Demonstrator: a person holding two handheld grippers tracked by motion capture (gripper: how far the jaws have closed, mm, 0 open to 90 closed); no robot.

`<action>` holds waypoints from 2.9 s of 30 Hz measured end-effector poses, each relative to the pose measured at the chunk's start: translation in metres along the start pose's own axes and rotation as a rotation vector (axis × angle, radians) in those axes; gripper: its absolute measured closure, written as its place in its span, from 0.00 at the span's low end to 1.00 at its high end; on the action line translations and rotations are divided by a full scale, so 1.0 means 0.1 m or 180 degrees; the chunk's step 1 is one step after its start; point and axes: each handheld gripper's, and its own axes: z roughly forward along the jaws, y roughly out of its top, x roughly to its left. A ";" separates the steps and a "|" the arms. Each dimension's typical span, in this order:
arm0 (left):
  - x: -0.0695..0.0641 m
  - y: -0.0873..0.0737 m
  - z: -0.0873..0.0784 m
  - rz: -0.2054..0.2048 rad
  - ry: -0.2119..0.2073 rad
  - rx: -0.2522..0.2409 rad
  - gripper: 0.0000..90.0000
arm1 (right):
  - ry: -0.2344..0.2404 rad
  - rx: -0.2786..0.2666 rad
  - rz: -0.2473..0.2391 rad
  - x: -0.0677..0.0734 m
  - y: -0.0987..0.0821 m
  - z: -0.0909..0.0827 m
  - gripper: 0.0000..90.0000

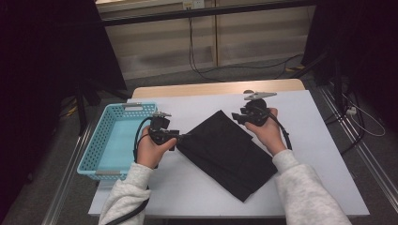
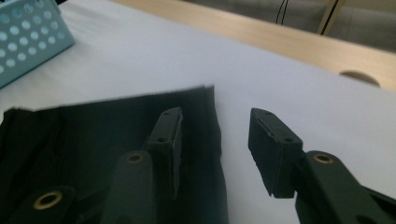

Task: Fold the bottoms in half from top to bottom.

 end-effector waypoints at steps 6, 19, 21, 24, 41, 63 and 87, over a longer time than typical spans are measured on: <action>-0.10 -0.11 0.10 0.0110 -0.0066 0.0077 0.33 | -0.0024 0.0086 -0.0049 -0.04 -0.32 -0.26 0.49; -0.22 -0.37 0.25 0.0281 -0.0156 0.0167 0.28 | 0.0030 0.0110 -0.0052 -0.02 -0.73 -0.46 0.37; -0.24 -0.41 0.28 0.0310 -0.0155 0.0183 0.27 | 0.0016 0.0110 -0.0031 -0.01 -0.77 -0.47 0.33; -0.25 -0.42 0.32 0.0350 -0.0164 0.0211 0.25 | 0.0032 0.0103 -0.0006 -0.03 -0.78 -0.50 0.33; -0.36 -0.47 0.39 0.0438 -0.0198 0.0256 0.21 | 0.0109 0.0161 0.0228 -0.11 -0.78 -0.46 0.40; -0.37 -0.53 0.38 0.0411 -0.0205 0.0226 0.22 | 0.0237 0.0365 0.0197 -0.08 -0.74 -0.13 0.82; -0.34 -0.48 0.33 0.0389 -0.0184 0.0081 0.24 | 0.0533 0.0478 0.0412 0.00 -0.72 -0.36 0.94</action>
